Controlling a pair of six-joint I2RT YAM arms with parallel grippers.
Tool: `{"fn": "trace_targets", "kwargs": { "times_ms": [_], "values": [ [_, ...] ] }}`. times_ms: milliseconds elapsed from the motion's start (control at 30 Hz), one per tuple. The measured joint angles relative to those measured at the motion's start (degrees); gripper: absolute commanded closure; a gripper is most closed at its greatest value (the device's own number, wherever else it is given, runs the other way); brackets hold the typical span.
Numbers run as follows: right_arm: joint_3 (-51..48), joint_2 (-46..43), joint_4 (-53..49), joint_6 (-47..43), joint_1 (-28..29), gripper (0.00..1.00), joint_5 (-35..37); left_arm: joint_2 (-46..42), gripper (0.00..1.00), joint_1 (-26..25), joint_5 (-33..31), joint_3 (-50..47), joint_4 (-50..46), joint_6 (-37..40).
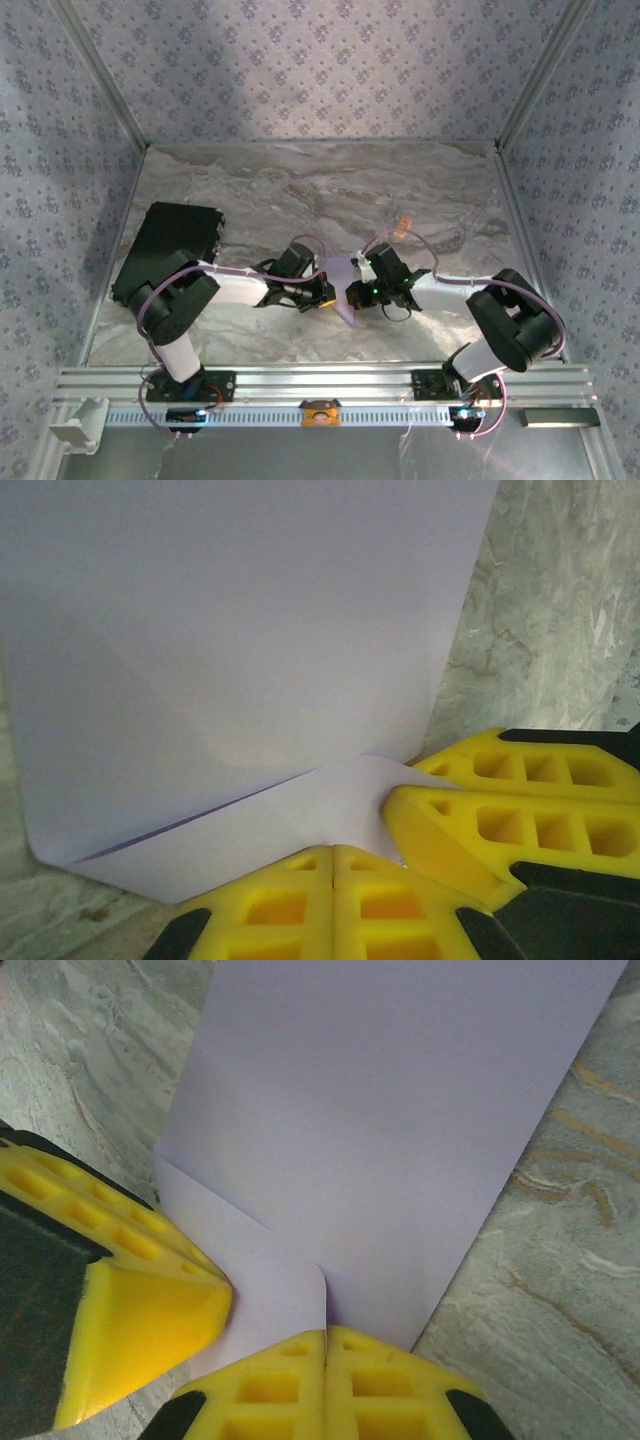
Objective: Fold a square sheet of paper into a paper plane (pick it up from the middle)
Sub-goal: Third fold the triangle at the center of the table.
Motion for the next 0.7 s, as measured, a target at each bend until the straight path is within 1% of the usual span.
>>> {"fn": "trace_targets", "kwargs": {
  "times_ms": [467, 700],
  "values": [
    [-0.02, 0.0, 0.09, 0.17, 0.0, 1.0, 0.0, 0.7, 0.99, 0.0, -0.37, 0.13, -0.57, 0.81],
    [-0.04, 0.0, 0.09, 0.17, 0.0, 1.0, 0.0, -1.57, 0.96, 0.02, -1.62, 1.51, -4.24, 2.71]
  ]
}}
